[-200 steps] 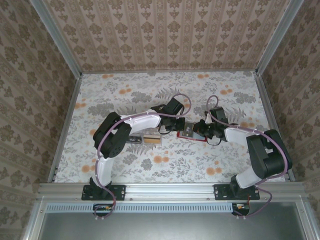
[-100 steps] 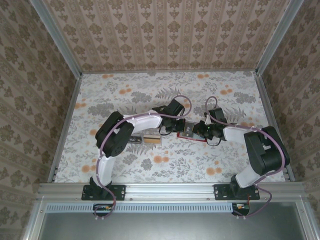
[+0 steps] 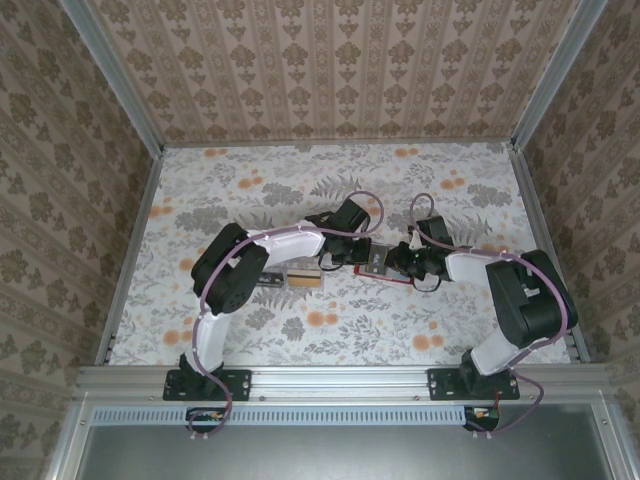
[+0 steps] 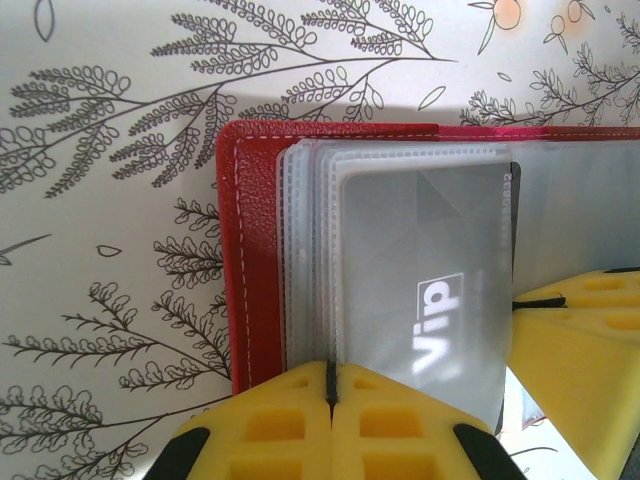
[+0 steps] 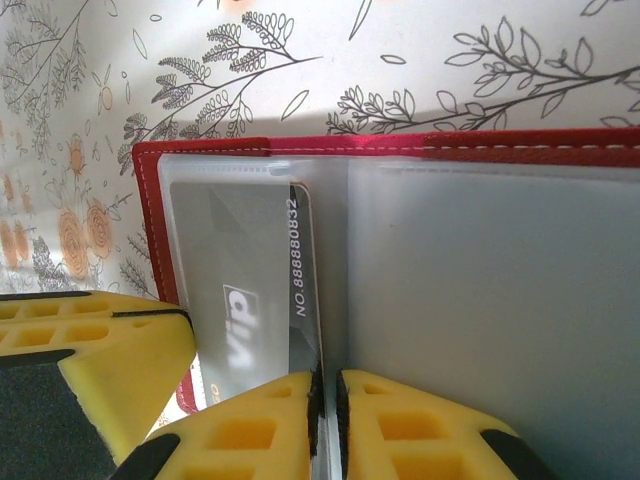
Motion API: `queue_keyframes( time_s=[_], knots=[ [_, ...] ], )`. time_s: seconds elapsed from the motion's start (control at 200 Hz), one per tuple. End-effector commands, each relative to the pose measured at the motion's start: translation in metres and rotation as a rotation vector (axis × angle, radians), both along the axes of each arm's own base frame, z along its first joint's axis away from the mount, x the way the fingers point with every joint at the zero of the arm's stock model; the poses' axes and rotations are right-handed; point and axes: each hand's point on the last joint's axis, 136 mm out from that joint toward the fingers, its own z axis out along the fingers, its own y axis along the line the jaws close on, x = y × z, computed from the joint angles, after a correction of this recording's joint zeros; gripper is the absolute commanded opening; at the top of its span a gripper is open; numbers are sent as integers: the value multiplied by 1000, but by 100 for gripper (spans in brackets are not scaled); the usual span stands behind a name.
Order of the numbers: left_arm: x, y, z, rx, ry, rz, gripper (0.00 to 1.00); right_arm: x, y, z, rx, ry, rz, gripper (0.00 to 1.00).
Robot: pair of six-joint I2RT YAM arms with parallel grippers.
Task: Take the credit cards out of the card holder
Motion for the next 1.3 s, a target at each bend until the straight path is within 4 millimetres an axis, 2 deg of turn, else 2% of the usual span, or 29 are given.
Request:
queue_keyframes(
  time_s=[0.0,0.37,0.525,0.635,0.87,1.03,1.295],
  knots=[
    [-13,6,-23,66,52,-8,1,4,9,3,33,-6,20,18],
    [-14,5,-22,62,54,-14,0,4,17,9,96,-10,32,16],
    [-14,6,-22,65,54,-13,0,3,15,8,88,-8,27,0],
    [-13,8,-23,75,58,-6,0,2,13,8,87,-6,22,0],
    [-9,21,-29,107,80,34,0,-2,-9,10,49,-17,-43,0],
    [-9,23,-29,105,80,37,0,-4,-21,9,35,-14,-69,0],
    [-8,22,-26,98,75,33,0,-8,-26,6,31,-5,-69,0]
  ],
)
